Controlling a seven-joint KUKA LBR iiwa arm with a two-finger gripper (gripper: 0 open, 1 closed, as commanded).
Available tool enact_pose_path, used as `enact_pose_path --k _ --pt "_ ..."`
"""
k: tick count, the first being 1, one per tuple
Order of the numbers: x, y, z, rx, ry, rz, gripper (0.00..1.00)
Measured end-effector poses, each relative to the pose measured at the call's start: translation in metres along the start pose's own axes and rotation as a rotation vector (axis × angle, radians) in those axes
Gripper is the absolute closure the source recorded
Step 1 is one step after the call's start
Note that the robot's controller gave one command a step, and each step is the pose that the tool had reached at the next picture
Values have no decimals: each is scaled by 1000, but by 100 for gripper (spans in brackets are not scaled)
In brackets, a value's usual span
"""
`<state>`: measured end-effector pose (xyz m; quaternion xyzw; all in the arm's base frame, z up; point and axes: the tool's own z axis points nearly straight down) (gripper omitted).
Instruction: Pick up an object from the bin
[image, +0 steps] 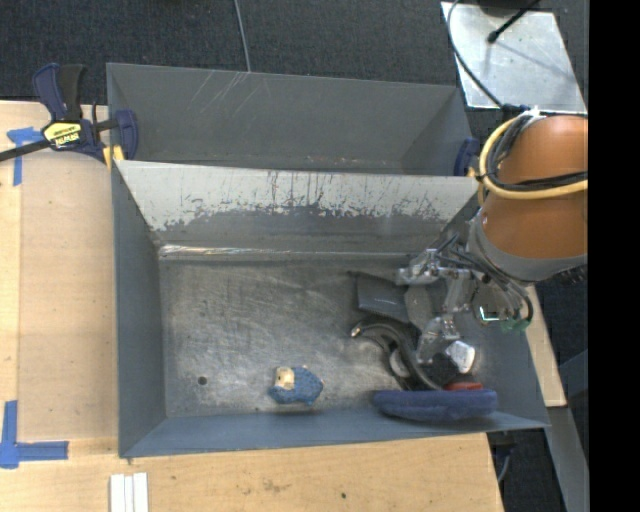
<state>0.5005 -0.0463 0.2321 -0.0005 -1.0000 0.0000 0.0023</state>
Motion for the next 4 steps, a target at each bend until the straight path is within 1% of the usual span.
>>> enact_pose_path --k 1,2,3,4 --pt "-46 -28 160 -5 -10 245 0" --pt "-22 -34 131 -2 -3 351 0" --pt "-4 -43 125 -2 1 565 0" --pt "15 -38 160 -5 -10 956 0"
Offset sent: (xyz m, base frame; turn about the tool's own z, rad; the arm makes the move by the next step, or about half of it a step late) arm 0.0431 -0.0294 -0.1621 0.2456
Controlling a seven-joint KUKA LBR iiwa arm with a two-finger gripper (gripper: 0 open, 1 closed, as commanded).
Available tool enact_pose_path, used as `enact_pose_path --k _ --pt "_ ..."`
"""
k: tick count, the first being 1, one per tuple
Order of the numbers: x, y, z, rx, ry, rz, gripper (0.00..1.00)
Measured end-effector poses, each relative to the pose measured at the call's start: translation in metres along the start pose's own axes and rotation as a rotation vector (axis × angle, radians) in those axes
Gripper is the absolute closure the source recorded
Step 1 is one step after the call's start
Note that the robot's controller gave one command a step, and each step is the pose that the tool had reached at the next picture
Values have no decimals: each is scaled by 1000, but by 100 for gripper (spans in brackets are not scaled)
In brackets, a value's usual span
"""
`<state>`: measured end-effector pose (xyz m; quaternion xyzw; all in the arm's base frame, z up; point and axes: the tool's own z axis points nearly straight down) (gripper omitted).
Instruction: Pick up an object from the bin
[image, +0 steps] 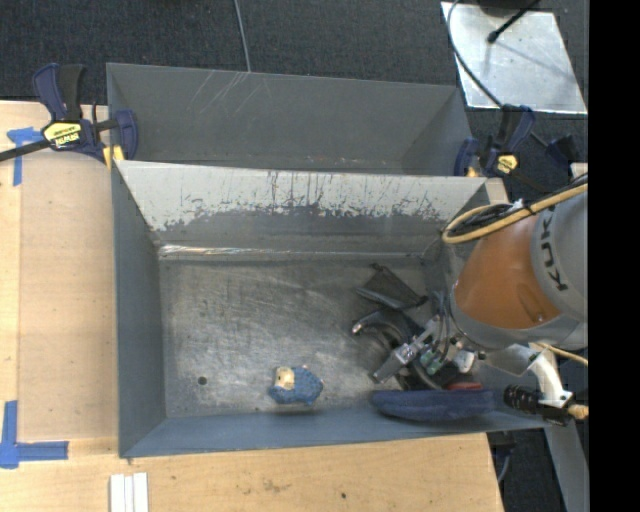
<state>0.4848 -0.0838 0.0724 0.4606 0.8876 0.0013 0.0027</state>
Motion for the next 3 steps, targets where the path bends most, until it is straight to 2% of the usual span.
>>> enact_pose_path --k 1,2,3 --pt "-1 1 -1 1 1 -3 0" --pt "-2 1 -3 0 -2 -2 100" --pt "-3 1 -63 4 2 -5 100"
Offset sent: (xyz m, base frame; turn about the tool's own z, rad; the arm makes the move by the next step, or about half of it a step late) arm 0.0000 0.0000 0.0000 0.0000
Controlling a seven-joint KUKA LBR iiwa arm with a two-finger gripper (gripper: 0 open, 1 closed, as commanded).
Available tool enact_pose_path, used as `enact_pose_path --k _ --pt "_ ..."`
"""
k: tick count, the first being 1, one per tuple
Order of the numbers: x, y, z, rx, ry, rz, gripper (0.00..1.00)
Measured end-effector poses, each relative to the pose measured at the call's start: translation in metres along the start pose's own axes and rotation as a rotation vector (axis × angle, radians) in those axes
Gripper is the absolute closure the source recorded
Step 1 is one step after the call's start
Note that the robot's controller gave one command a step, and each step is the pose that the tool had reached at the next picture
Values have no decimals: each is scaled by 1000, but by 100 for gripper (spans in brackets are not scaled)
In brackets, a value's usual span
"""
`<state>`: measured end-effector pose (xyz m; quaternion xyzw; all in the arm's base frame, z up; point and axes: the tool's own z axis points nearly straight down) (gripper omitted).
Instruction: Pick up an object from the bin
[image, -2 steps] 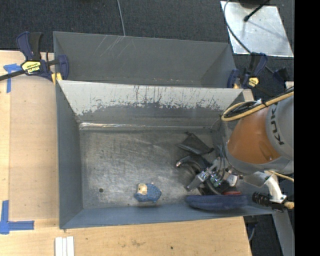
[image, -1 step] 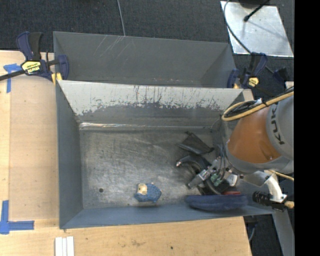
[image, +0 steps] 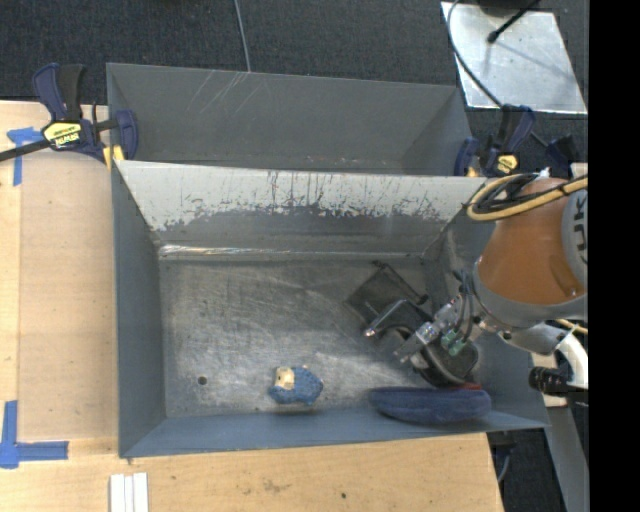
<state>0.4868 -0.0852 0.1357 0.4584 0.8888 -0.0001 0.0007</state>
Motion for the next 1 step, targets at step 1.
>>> enact_pose_path --k 1 --pt "0 -1 -39 1 1 -3 100"
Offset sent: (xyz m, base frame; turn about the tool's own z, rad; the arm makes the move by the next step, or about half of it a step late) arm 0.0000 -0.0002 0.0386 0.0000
